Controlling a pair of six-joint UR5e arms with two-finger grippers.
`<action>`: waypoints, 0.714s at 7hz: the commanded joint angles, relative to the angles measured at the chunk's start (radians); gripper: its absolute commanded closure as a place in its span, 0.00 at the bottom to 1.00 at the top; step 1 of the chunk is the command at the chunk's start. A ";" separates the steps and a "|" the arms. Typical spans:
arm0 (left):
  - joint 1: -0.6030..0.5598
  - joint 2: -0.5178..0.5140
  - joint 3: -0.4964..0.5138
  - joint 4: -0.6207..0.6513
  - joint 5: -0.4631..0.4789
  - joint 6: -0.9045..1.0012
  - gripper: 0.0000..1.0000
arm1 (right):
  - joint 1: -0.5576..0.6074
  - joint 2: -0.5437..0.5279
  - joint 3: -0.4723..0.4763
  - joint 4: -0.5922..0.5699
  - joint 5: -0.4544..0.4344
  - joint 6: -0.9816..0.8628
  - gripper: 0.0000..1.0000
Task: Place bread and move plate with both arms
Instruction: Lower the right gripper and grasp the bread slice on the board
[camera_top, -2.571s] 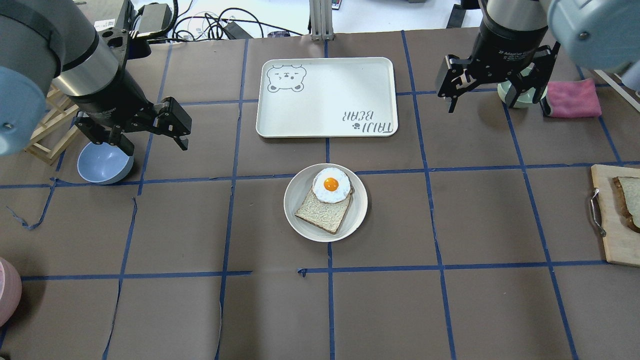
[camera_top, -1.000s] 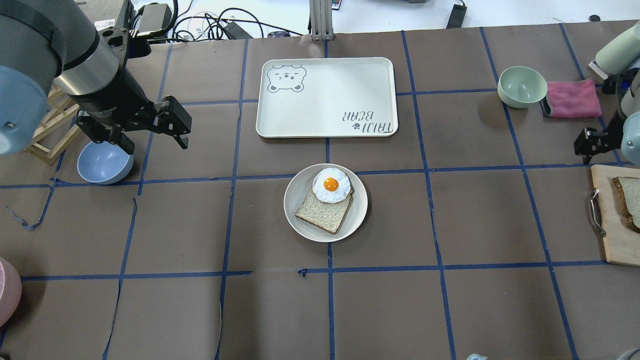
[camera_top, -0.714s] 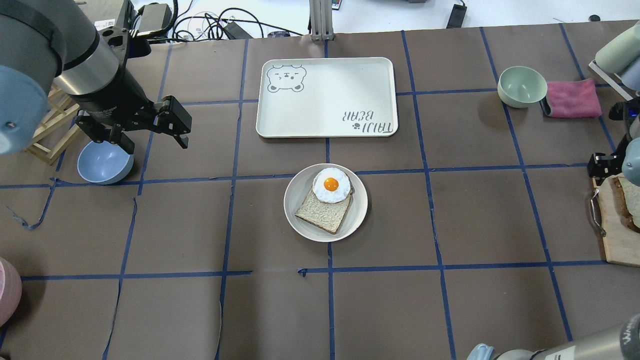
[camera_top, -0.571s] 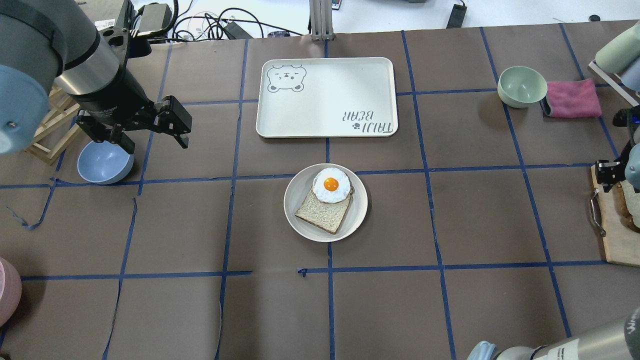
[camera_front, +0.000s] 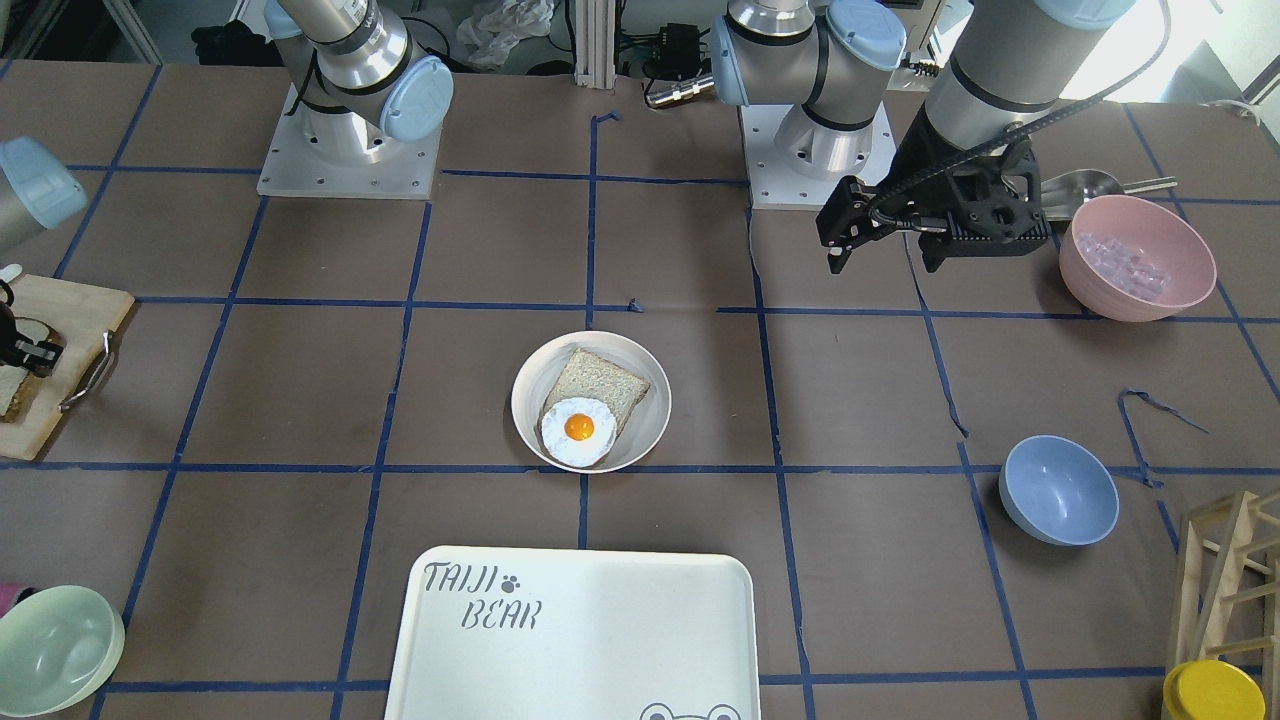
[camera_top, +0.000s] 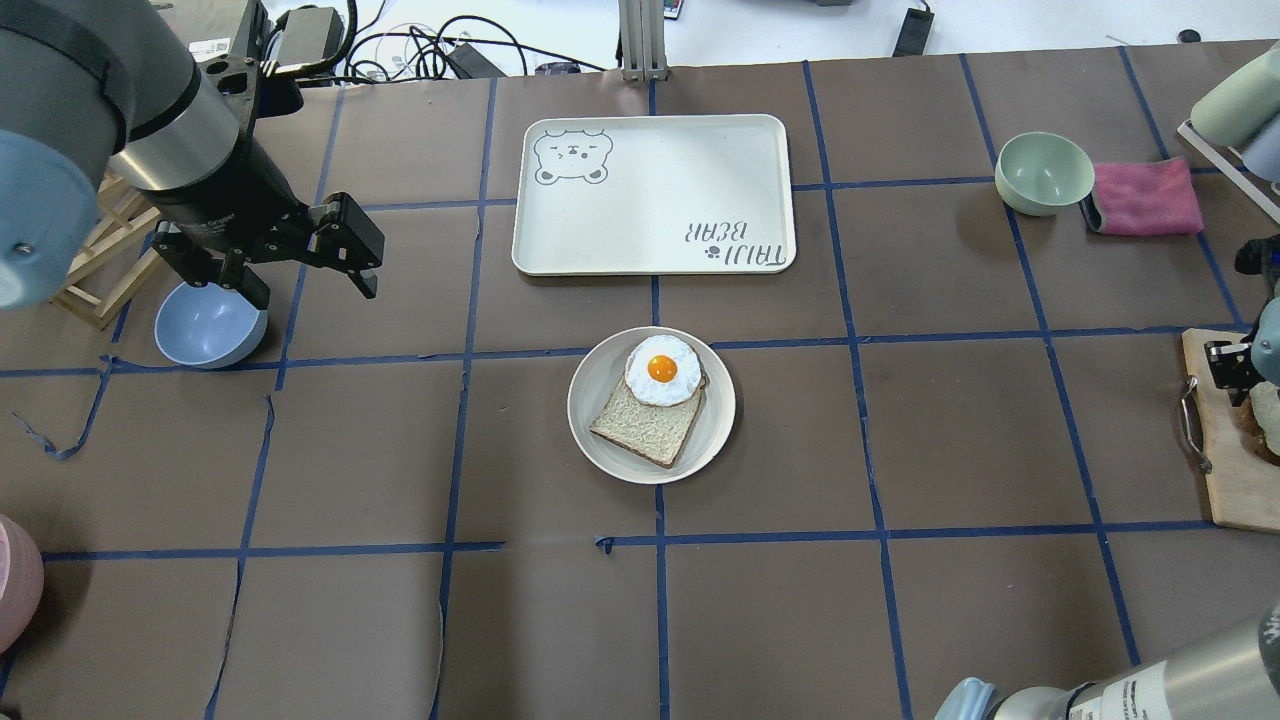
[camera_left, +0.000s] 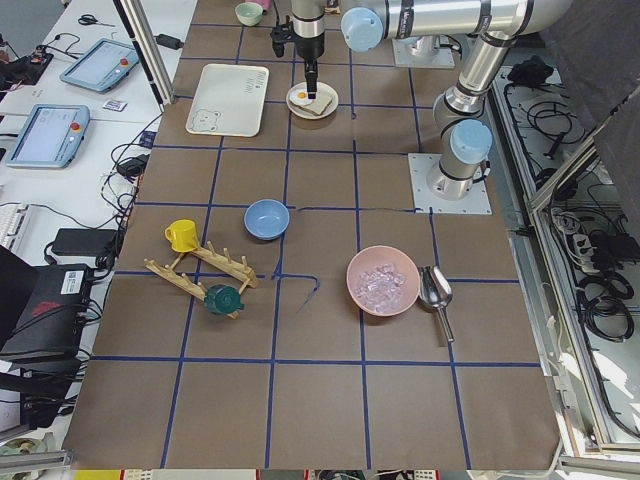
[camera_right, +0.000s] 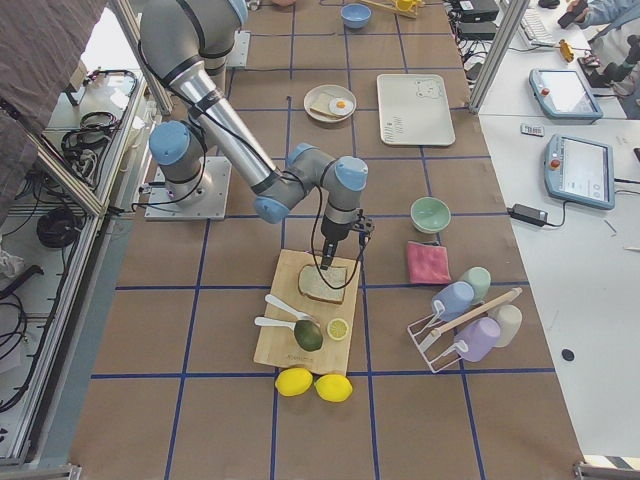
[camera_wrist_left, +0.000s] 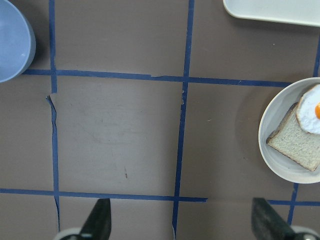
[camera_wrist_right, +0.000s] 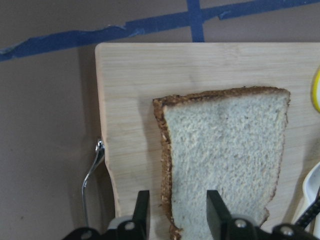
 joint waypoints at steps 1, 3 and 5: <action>0.000 0.001 0.000 0.001 0.000 0.000 0.00 | 0.000 0.011 0.001 0.000 -0.015 0.003 0.52; 0.000 -0.001 0.000 -0.001 0.000 0.000 0.00 | 0.000 0.028 0.000 -0.004 -0.011 0.004 0.52; 0.000 0.002 0.000 -0.004 0.000 0.000 0.00 | -0.014 0.030 0.000 0.007 -0.006 -0.002 0.77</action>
